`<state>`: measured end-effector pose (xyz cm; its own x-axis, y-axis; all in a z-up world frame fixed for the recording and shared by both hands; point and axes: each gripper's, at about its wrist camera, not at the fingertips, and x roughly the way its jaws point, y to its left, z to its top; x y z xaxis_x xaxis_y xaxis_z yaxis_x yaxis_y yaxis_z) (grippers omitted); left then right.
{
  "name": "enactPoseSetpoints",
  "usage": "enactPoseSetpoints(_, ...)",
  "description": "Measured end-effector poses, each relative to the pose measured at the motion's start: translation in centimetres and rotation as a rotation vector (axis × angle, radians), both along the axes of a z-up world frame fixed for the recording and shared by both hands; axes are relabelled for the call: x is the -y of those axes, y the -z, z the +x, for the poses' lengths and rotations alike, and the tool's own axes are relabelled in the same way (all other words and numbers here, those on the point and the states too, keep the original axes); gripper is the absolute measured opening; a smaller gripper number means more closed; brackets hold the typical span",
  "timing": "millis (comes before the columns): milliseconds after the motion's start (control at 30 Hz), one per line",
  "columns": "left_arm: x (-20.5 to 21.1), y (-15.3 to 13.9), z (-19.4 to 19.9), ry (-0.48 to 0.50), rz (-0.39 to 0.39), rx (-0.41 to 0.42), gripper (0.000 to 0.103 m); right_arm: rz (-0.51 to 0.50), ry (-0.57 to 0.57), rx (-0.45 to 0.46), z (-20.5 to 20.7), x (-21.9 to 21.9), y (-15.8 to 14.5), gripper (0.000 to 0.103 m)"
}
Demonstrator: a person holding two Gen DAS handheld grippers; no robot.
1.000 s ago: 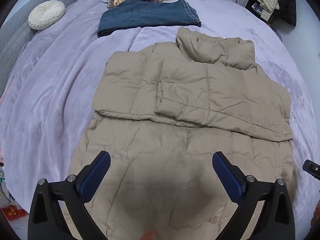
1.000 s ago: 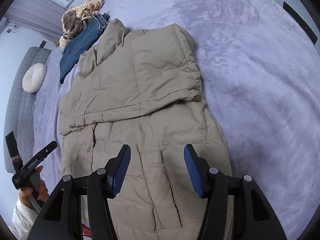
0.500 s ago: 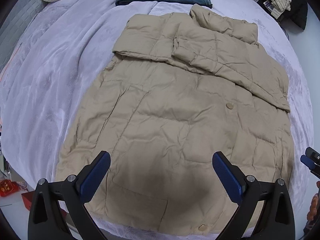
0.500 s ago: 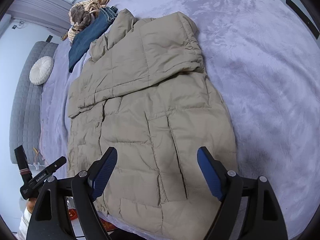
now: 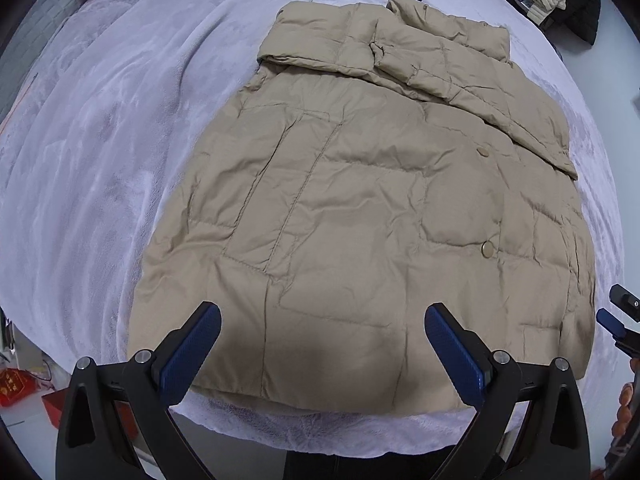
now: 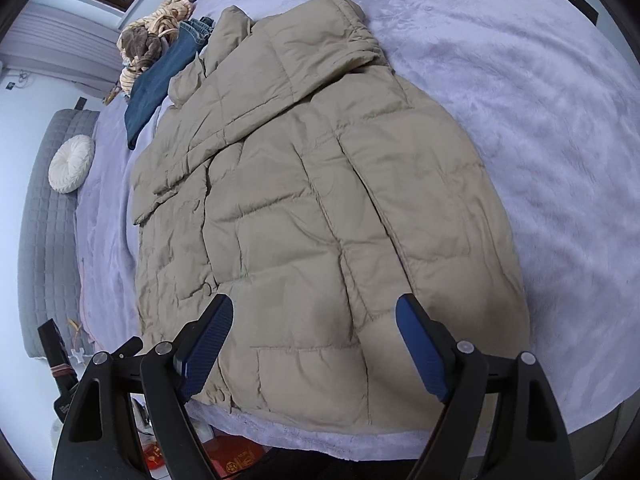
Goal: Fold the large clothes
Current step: 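Smooth the folded jacket with both tools held open above it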
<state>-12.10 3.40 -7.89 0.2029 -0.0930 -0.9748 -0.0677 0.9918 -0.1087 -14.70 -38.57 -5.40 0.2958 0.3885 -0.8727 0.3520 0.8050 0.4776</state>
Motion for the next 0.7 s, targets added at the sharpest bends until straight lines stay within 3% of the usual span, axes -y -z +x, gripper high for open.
enactPoseSetpoints(233, -2.0, 0.9, -2.1, -0.006, -0.024, -0.01, 0.102, 0.009, 0.06, 0.014, -3.5, -1.1, 0.0, 0.086)
enactPoseSetpoints(467, -5.5, 2.9, -4.5, -0.076, -0.158, -0.057, 0.102, 0.046, 0.152, 0.03, -7.0, -0.5, 1.0, 0.087)
enactPoseSetpoints(600, -7.6, 4.7, -5.9, -0.14, -0.256, -0.112, 0.102, 0.06, 0.233, -0.013, -9.5, 1.0, 2.5, 0.087)
enactPoseSetpoints(700, -8.4, 5.8, -6.7, -0.155, -0.275, -0.147, 0.102, 0.087, 0.304, -0.057, -11.0, 2.1, 4.0, 0.087)
